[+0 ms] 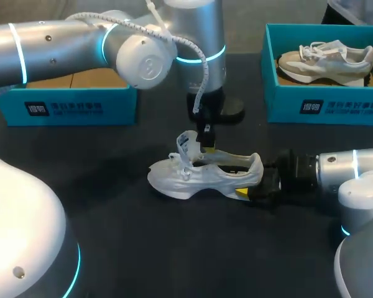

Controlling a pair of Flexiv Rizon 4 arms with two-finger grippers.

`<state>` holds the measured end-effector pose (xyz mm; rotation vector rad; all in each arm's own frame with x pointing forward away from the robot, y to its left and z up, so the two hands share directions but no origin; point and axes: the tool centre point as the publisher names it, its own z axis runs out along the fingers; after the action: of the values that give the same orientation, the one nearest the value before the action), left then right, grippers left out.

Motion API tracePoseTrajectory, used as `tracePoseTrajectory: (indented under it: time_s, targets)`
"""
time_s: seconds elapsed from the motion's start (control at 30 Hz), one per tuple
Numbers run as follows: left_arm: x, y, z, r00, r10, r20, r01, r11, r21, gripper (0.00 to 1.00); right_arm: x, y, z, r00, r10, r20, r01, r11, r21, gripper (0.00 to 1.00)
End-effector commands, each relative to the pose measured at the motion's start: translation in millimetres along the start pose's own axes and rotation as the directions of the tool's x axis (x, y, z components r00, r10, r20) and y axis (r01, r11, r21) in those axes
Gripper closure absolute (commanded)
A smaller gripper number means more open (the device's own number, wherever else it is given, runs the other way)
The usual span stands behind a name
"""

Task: Take the shoe out of the shoebox, open the shoe tongue, remove and reinsert the insole, then place the shoe into the shoebox

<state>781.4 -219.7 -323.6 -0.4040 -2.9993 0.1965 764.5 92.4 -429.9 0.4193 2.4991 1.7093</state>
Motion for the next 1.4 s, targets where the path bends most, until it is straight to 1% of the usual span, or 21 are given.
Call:
tracePoseTrajectory:
  time_s: [0.03, 0.17, 0.27, 0.53, 0.73, 1.07, 1.4]
  targets:
    - [4.6, -7.2, 7.9, 1.0, 0.008, 0.006, -0.008, 1.0, -0.008, 1.0, -0.2, -1.7, 1.0, 1.0, 0.001, 0.001, -0.001, 1.0, 0.003, 1.0]
    - [7.2, -14.6, 13.5, 1.0, 0.021, 0.012, -0.021, 1.0, -0.008, 1.0, -0.2, -1.7, 1.0, 1.0, 0.001, 0.001, -0.001, 1.0, 0.003, 1.0]
    - [8.6, -19.7, 16.4, 0.998, 0.037, 0.04, -0.037, 0.999, -0.014, 1.0, -0.2, -1.7, 1.0, 1.0, 0.001, 0.001, -0.001, 1.0, 0.003, 1.0]
    - [2.8, -33.5, 26.3, 0.996, 0.062, 0.067, -0.061, 0.998, -0.012, 1.0, -0.2, -1.7, 1.0, 1.0, 0.001, 0.001, -0.001, 1.0, 0.003, 1.0]
    - [-0.7, -43.5, 36.3, 0.994, 0.082, 0.069, -0.079, 0.996, -0.038, 1.0, -0.2, -1.7, 1.0, 1.0, 0.001, 0.001, -0.001, 1.0, 0.003, 1.0]
    - [-2.2, -34.8, 58.5, 0.997, 0.069, 0.03, -0.067, 0.996, -0.059, 1.0, -0.2, -1.7, 1.0, 1.0, 0.001, 0.001, -0.001, 1.0, 0.003, 1.0]
    - [14.5, -21.1, 72.9, 0.998, 0.068, 0.011, -0.067, 0.995, -0.08, 1.0, -0.2, -1.7, 1.0, 1.0, 0.001, 0.001, -0.001, 1.0, 0.003, 1.0]
